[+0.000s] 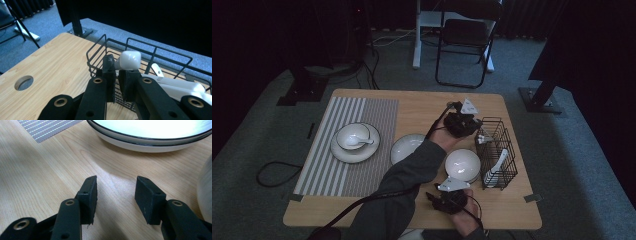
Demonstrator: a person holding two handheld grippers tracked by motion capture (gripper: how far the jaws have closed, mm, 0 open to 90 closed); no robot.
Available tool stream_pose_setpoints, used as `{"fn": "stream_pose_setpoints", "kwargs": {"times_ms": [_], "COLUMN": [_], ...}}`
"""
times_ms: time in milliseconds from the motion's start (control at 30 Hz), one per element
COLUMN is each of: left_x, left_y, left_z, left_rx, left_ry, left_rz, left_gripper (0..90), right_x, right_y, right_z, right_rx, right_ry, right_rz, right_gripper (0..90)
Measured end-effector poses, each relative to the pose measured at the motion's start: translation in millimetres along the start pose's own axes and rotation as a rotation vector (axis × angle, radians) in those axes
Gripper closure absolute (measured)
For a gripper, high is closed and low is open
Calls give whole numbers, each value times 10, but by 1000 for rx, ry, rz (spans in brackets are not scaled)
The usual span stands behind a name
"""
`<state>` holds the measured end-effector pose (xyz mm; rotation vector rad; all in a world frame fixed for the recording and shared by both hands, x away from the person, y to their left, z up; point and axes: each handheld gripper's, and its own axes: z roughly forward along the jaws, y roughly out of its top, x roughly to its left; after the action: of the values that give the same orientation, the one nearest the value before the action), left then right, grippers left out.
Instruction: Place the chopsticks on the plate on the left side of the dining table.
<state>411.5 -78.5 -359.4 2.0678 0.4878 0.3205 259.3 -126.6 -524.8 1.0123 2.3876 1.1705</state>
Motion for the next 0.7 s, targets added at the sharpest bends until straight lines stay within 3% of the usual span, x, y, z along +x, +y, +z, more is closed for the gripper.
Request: {"fn": "stream_pose_setpoints", "kwargs": {"times_ms": [367, 700], "left_x": [-12, 52], "left_y": [30, -9], "left_z": [-139, -244], "left_rx": [-16, -34], "left_ry": [-8, -25], "left_rz": [33, 18], "left_gripper": [848, 849], "right_x": [2, 5], "right_y": [1, 1], "right_z": [1, 3], "right_rx": [2, 3], "right_ry": [1, 2], "right_rz": [2, 0], "right_gripper": [522, 522]}}
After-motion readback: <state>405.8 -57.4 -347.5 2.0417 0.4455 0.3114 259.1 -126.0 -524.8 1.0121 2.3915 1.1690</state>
